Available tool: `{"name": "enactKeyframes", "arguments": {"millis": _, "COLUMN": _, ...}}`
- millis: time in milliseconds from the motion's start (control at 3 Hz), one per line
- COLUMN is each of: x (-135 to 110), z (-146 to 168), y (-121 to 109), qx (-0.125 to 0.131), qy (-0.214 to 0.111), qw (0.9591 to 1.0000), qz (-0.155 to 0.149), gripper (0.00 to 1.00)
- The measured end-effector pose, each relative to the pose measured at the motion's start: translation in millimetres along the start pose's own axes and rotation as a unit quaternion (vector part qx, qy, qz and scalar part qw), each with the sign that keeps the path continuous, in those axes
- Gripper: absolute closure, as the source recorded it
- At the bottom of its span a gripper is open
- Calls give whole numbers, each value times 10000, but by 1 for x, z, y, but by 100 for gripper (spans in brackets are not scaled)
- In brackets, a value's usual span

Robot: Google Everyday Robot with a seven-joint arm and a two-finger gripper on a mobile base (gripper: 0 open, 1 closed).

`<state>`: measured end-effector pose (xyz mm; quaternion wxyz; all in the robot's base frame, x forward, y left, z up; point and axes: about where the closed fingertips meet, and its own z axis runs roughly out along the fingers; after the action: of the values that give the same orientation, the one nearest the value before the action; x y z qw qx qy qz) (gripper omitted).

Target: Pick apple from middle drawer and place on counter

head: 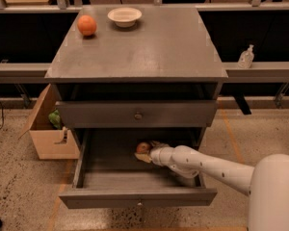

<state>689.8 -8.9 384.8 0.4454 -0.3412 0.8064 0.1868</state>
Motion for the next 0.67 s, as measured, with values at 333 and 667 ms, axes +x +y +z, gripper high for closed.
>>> {"name": "enactKeyframes", "arguments": {"millis": 333, "x": -4, "z": -5, "y": 0, "qx": -12, "qy": -83, "qw": 10000, "qz": 34, "gripper": 73}}
{"name": "enactKeyframes", "arguments": {"millis": 667, "x": -20, "z": -31, "y": 3, "qx": -16, "qy": -200, "qw": 9998, "qz": 63, "gripper": 96}}
